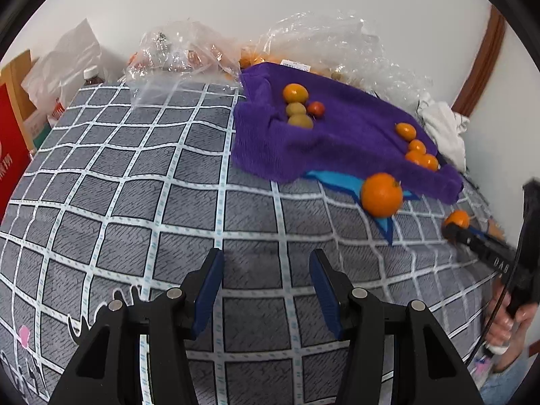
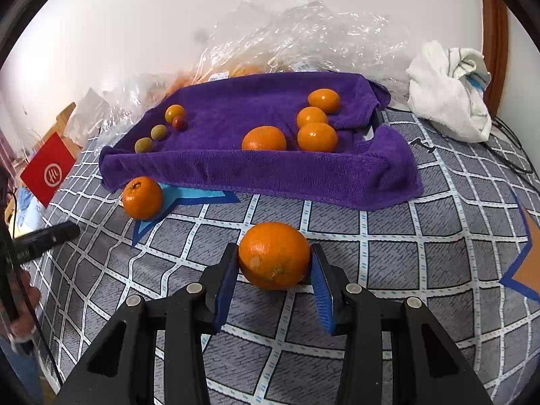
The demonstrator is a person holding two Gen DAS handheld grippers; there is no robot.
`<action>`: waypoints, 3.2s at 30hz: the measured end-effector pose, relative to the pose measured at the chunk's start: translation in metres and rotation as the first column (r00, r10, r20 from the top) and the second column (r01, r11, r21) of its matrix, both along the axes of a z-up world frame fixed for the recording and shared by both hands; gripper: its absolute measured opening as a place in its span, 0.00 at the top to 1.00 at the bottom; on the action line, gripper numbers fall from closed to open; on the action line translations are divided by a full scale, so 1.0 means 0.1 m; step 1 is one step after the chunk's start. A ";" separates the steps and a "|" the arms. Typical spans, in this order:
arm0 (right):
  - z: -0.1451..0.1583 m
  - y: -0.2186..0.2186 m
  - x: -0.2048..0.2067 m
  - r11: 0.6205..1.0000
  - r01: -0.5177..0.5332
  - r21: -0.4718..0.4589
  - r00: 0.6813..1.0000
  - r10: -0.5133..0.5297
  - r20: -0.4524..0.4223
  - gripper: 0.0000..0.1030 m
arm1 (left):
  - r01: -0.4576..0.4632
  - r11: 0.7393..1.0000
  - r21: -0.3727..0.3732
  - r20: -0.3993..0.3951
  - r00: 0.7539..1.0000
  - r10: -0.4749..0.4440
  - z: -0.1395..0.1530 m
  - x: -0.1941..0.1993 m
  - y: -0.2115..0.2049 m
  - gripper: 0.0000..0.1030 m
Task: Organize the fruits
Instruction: 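Close the right gripper around a large orange while the left grasps a tangerine, then lift the large orange onto the towel while the left lifts the tangerine over it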
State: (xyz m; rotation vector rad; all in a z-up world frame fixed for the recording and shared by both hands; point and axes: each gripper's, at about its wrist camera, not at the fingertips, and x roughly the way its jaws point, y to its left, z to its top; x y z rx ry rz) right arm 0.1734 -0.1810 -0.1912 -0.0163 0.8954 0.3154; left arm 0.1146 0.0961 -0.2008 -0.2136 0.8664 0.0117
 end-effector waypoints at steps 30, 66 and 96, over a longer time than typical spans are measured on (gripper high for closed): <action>0.10 -0.17 -0.15 0.997 0.069 0.045 0.993 -0.073 0.092 0.60 | 0.152 0.988 0.024 -0.005 0.988 -0.152 0.17 0.78 -0.99 0.45; 0.09 -0.22 -0.11 0.993 0.022 0.118 0.998 -0.029 0.059 0.60 | 0.068 0.992 -0.110 0.268 0.963 -0.036 0.32 0.55 -0.59 0.61; 0.94 -0.04 0.27 0.992 0.010 0.127 0.978 -0.036 0.206 0.60 | -0.156 0.983 -0.093 0.341 0.923 0.179 0.78 0.39 -0.06 0.61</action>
